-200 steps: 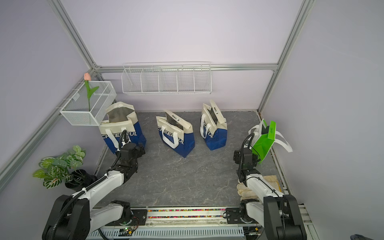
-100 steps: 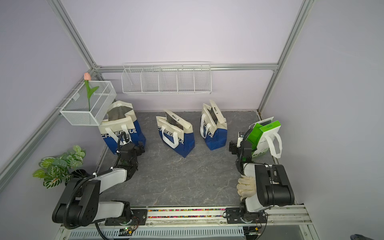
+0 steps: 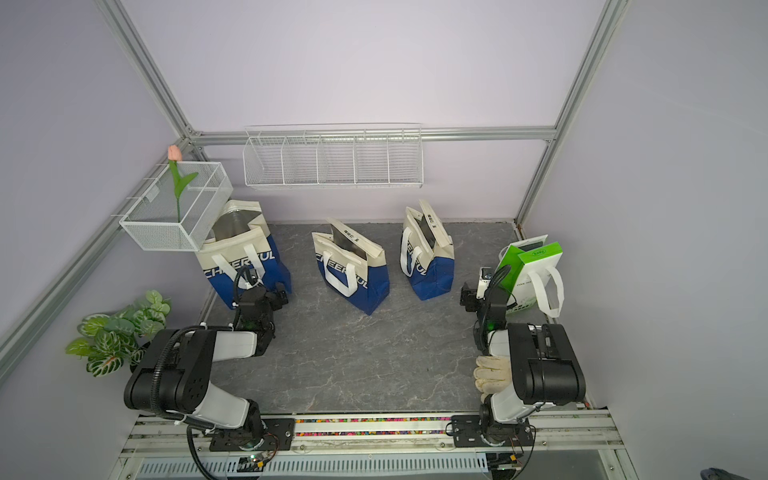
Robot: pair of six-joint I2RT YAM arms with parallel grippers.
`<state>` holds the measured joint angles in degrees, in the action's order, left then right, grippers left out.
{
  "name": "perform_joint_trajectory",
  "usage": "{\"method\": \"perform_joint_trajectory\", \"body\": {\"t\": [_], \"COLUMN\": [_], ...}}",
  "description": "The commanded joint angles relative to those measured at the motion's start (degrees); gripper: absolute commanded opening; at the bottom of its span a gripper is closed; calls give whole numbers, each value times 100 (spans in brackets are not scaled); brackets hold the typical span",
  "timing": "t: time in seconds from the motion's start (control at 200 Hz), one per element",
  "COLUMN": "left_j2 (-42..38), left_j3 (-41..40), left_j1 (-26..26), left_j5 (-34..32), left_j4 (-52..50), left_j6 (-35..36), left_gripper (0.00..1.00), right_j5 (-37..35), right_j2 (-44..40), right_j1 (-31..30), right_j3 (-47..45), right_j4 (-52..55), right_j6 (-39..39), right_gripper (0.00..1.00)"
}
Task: Open the takeout bag
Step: Reset both arms
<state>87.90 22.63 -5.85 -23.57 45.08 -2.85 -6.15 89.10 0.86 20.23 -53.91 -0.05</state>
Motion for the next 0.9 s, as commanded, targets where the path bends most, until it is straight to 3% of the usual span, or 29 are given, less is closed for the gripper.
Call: {"method": "perform_joint_trajectory", "body": {"t": [0.0,0.895], "left_j2": [-80,-82], "left_j3": [141,156], "left_j1": [28,30], "left_j5": [41,63], "left_j4": [62,37], "left_j6": [-66,-62], "left_gripper": [99,99], "right_j5": [-52,-35], "right_j2": [-32,-21], "right_j1": [-42,-48], "right_j3": [-73,-37], "right_j4": [-247,-172], "right_j6": [-57,-68], "right_gripper": [88,88]}}
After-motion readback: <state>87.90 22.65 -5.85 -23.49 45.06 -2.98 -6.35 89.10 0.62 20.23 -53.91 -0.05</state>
